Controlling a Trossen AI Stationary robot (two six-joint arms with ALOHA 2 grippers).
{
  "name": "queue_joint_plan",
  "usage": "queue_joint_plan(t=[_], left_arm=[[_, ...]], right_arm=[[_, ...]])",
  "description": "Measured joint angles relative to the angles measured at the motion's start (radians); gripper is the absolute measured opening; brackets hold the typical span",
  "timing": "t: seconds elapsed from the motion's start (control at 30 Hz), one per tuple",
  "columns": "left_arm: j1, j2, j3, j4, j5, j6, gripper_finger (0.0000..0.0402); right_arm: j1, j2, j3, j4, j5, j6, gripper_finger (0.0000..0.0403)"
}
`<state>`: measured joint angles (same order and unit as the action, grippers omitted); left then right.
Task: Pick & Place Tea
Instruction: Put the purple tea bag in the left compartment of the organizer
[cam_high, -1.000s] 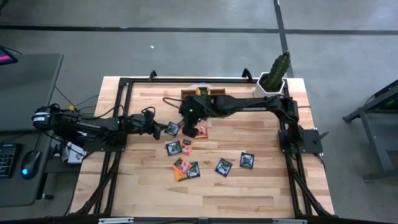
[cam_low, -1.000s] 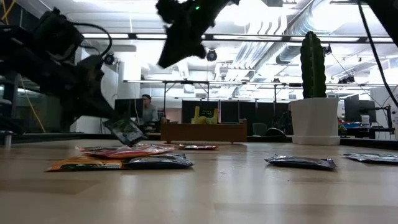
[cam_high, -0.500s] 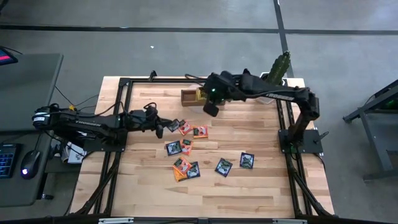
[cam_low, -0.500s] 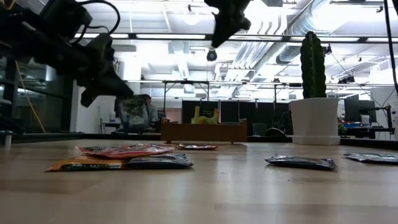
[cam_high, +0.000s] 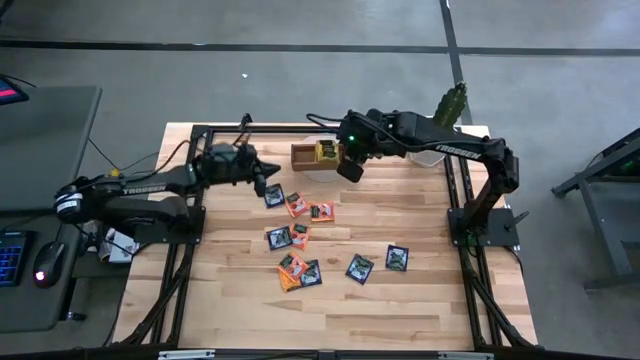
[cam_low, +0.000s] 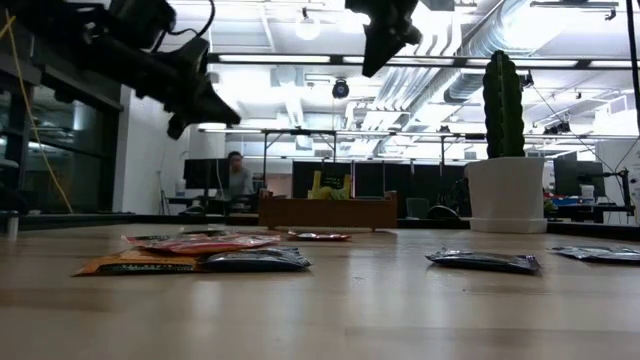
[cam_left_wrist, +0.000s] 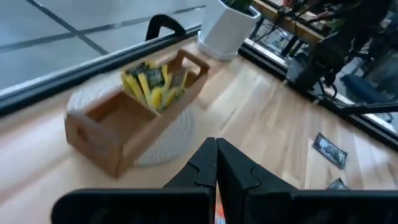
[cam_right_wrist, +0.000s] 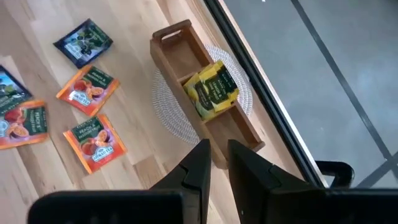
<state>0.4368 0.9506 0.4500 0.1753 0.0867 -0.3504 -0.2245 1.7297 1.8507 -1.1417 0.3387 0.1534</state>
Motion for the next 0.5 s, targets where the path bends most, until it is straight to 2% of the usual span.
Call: queue_joint_plan(t=[0.1, 0.23, 0.37, 0.5], left_arm=[[0.043, 0.048, 0.057, -0.063, 0.056, 0.055, 0.0], [0.041, 0.086, 0.088, -0.179, 0.029, 0.095, 0.0], [0.044, 0.099, 0.073, -0.271, -0.007, 0.101, 0.0], [0.095, 0.099, 0.05, -0.375, 0.014, 0.12, 0.0]], right_arm=[[0.0, 0.0, 0.0, 0.005, -0.006, 0.0, 0.005], [0.005, 0.005, -0.048, 0.165, -0.078, -0.022, 0.0045], [0.04, 0.009, -0.219, 0.45, -0.22, -0.01, 0.003], [0.085, 0.01, -0.42, 0.729, -0.241, 0.064, 0.0004]])
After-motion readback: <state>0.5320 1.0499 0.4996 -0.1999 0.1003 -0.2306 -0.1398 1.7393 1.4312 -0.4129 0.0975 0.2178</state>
